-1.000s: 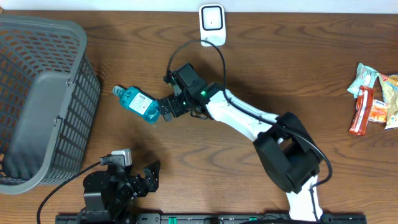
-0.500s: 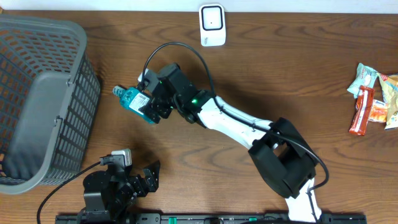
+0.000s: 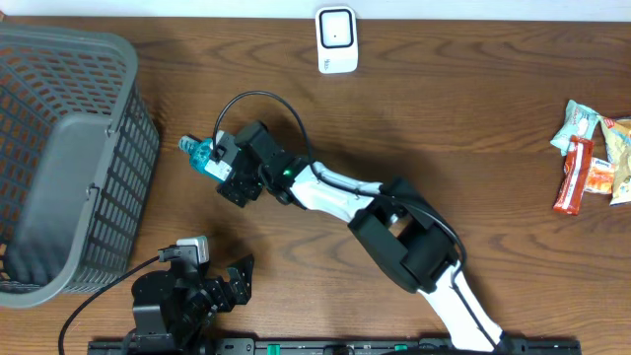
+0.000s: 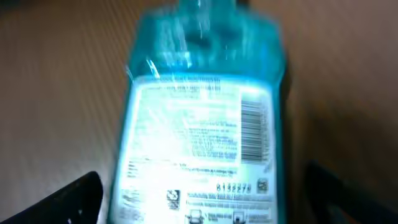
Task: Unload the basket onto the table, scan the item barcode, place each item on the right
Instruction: 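Grasp the Listerine bottle with the right gripper and turn it, then lift the Listerine bottle upright with the right gripper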
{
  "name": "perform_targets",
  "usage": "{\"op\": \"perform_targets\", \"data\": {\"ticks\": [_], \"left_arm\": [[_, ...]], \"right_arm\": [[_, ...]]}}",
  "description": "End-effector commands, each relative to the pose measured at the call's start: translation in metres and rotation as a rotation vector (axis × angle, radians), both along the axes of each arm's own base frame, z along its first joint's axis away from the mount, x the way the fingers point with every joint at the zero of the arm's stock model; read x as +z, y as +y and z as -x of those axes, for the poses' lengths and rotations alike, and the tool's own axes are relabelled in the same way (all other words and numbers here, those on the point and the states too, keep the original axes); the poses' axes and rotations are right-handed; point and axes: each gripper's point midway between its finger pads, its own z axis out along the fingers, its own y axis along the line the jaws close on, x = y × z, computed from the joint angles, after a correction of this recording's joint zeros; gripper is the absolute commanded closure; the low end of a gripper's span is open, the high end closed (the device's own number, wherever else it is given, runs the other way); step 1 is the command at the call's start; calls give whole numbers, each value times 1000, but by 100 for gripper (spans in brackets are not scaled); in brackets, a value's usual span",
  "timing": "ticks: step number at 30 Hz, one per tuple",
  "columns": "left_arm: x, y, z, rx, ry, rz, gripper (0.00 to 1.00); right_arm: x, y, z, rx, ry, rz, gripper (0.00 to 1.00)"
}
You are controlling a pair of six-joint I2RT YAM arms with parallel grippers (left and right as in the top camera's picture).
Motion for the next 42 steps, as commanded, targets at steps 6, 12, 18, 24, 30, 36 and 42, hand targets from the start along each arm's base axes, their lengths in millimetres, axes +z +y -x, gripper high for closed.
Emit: {"op": "perform_targets", "data": {"ticks": [6, 12, 18, 24, 30, 36, 42], "left_arm": [[0, 1, 1, 9, 5, 0, 2], [0, 1, 1, 9, 5, 0, 2], [0, 1, 1, 9, 5, 0, 2], [0, 1, 1, 9, 5, 0, 2], [0, 1, 1, 9, 5, 0, 2], [0, 1, 1, 9, 5, 0, 2], [0, 1, 1, 9, 5, 0, 2]], "right_arm": [[-22, -33, -10, -125, 12, 217, 26], [-26, -75, 6, -145, 140, 410, 30], [-33, -147, 41, -222, 378, 645, 39], [-33, -189, 53, -285, 502, 749, 43], [-19, -214, 57, -351, 571, 784, 33], [39, -205, 51, -371, 522, 657, 1], [76, -179, 32, -371, 381, 515, 1]]}}
